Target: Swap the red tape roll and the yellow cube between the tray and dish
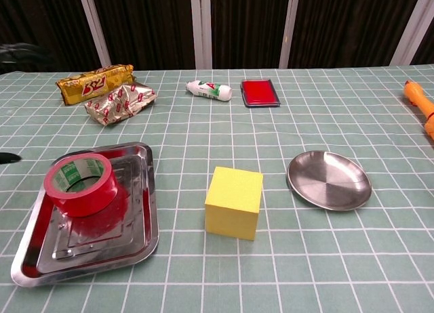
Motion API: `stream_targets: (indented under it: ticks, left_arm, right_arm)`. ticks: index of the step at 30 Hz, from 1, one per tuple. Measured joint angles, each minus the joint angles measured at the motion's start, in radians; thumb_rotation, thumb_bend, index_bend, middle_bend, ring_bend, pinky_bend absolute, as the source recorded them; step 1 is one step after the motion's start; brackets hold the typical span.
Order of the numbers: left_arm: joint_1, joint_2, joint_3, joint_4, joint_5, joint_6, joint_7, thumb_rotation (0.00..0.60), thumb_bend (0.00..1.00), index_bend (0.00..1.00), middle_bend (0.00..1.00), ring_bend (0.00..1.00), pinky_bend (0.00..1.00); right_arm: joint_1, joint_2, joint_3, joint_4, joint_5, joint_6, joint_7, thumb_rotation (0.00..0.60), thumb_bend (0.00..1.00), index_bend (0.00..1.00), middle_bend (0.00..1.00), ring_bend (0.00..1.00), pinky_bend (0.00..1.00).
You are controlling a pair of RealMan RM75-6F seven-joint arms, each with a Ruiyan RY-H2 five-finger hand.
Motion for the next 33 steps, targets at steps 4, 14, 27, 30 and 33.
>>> stream_targets:
  ticks: [4,14,27,30,33]
  left_arm:
    - [0.116,-0.011,0.008,0.059,0.006,0.131,0.007,0.600,0.04,0.14,0.00,0.00,0.05]
    - [0.154,-0.041,-0.022,0.109,0.022,0.169,0.037,0.600,0.04,0.14,0.00,0.00,0.05]
    - [0.183,-0.059,-0.086,0.121,-0.031,0.163,0.095,0.600,0.04,0.14,0.00,0.00,0.05]
    - [0.187,-0.056,-0.092,0.120,-0.032,0.163,0.083,0.600,0.04,0.14,0.00,0.00,0.05]
    - [0.189,-0.052,-0.096,0.120,-0.032,0.159,0.070,0.600,0.04,0.14,0.00,0.00,0.05]
  right_arm:
    - [0.065,-0.014,-0.003,-0.037,-0.042,-0.081,-0.044,0.600,0.02,0.03,0.00,0.00,0.00]
    - [0.255,-0.136,0.074,-0.199,0.116,-0.328,-0.271,0.600,0.00,0.03,0.00,0.00,0.00]
    - [0.473,-0.389,0.172,-0.239,0.579,-0.372,-0.567,0.600,0.00,0.03,0.00,0.00,0.00]
    - [0.508,-0.441,0.175,-0.218,0.634,-0.356,-0.595,0.600,0.00,0.03,0.00,0.00,0.00]
    - [0.533,-0.484,0.174,-0.188,0.656,-0.345,-0.607,0.600,0.00,0.02,0.00,0.00,0.00]
